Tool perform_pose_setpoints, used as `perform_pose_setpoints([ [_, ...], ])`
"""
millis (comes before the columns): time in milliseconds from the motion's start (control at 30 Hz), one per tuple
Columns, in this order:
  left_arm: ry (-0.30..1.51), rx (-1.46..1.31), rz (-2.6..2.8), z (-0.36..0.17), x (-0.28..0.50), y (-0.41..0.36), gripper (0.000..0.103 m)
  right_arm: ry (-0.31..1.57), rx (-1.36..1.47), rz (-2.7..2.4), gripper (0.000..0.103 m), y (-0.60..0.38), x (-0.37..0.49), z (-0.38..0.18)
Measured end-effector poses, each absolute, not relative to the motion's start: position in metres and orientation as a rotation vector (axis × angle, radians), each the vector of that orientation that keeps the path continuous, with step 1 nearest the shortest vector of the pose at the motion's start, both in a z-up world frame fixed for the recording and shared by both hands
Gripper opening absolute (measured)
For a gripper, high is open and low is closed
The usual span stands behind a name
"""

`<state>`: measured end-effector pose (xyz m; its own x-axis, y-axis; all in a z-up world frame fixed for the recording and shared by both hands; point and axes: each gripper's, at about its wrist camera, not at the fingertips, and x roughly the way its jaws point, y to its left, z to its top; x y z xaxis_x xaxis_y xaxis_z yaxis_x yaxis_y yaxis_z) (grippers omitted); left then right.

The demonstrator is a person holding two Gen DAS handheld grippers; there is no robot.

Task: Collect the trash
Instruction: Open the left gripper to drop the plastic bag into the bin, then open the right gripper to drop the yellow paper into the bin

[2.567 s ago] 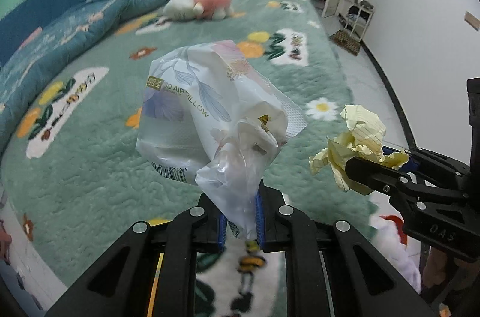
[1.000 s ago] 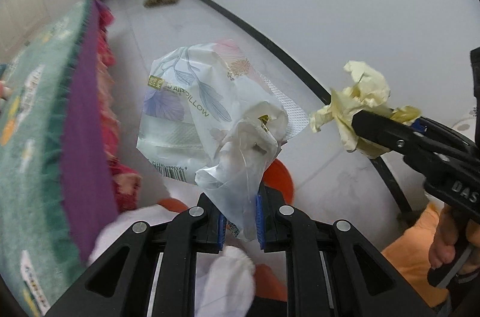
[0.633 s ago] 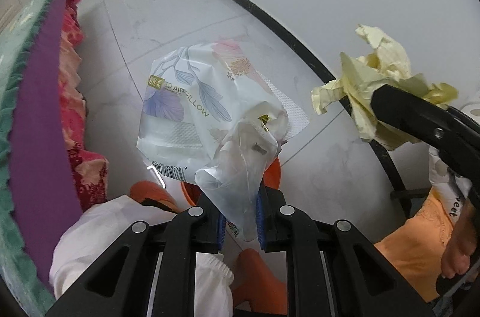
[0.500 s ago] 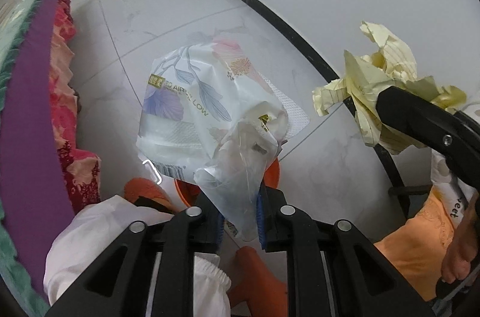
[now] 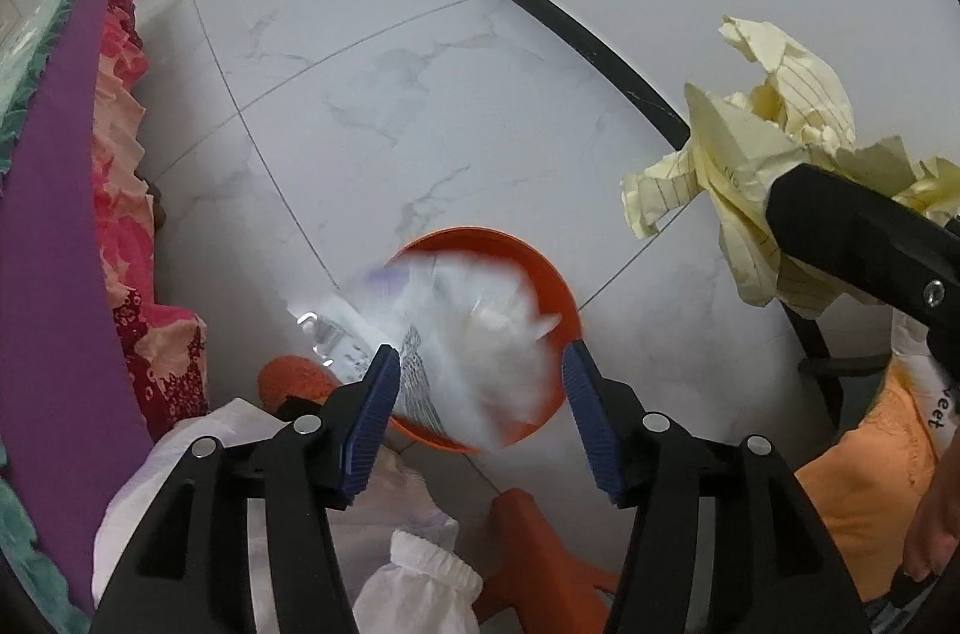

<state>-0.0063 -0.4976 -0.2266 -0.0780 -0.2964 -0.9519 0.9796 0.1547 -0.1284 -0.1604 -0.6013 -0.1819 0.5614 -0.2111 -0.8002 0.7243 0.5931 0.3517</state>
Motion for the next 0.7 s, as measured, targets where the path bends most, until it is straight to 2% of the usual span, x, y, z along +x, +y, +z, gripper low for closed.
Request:
perform_pose_setpoints([
  [133, 1.145, 0.802, -1.266, -0.225, -0.001, -0.494, 0.058, 0.797, 0.736, -0.605, 0.04, -0.6, -0.154, -0.184],
  [233, 1.142, 0.794, -1.255, -0.224, 0.003, -0.493, 0.065, 0.803, 0.73, -0.594, 0.041, -0.598, -0.147, -0.185],
  [433, 1.138, 0.771, -1.227, -0.22, 0.014, -0.487, 0.065, 0.825, 0.715, -0.578, 0.042, -0.599, -0.132, -0.188],
  [700, 1.136, 0.739, -1.175, -0.217, 0.035, -0.477, 0.065, 0.875, 0.7, -0.588, 0.054, -0.601, -0.107, -0.2],
])
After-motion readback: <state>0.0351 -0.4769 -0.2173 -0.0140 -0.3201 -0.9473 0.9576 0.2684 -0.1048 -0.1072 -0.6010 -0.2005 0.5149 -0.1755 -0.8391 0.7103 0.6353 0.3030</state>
